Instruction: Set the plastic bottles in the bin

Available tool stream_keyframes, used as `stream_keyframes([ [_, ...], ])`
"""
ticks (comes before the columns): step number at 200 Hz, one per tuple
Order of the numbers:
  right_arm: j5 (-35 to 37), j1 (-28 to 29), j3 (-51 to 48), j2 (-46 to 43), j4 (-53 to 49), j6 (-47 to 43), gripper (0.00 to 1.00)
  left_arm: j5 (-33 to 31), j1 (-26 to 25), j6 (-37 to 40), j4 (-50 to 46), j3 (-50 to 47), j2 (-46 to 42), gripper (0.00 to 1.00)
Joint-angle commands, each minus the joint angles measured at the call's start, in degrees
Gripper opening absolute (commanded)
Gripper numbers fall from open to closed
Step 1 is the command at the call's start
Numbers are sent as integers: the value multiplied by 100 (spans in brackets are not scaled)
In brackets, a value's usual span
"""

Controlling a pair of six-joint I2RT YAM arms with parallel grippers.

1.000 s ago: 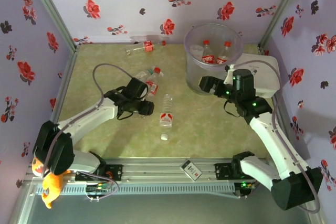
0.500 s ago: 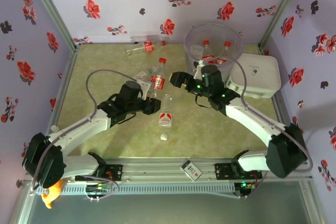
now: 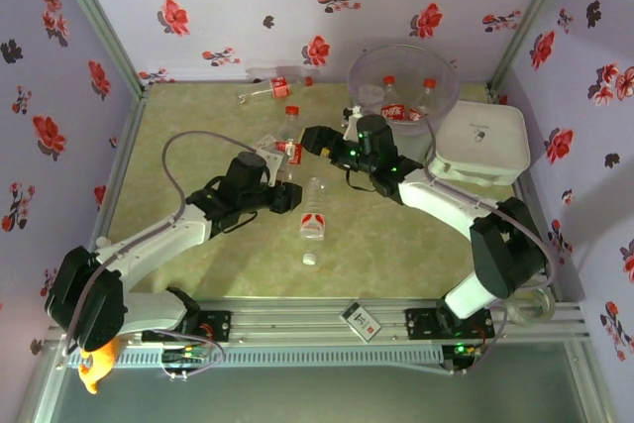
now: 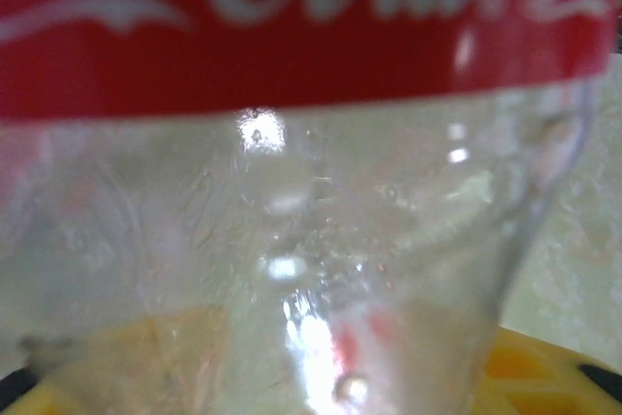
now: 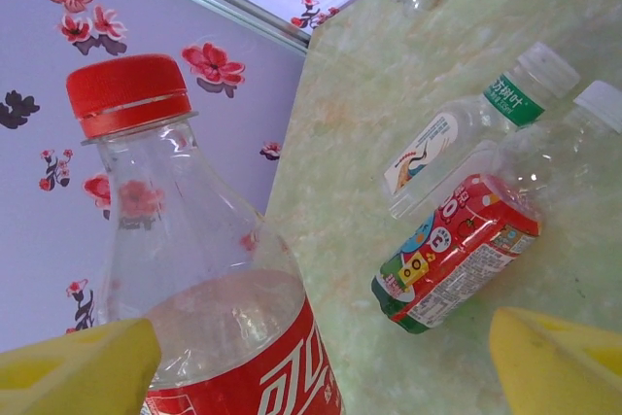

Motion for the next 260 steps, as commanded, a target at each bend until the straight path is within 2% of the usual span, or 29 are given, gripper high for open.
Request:
stream_keyframes([
  [1,-268,121,323,151,438,92,89,519,-152,434,208,63,37,0],
  [24,-388,145,378,73,446,43,93,433,-149,430,44,138,118,0],
  [63,-103,161,399,-252,-30,-415,98,420,-156,410,-27,195,233,0],
  [115,184,161,666,-64,-952,-727,95,456,-152,430,15,182,165,0],
  [157,-95,178,826,168,-947,-659,91,461,-152,477,-49,231,201,0],
  [181,-116,178,849,245,-1052,-686,86,459,-152,495,-49,286,238,0],
  [222,-212,177,876,361,-1040,-668,69,473,-152,540,-73,361,313,0],
  [260,-250,178,959,410,-1110,-756,58,448,-154,556,-93,388,334,0],
])
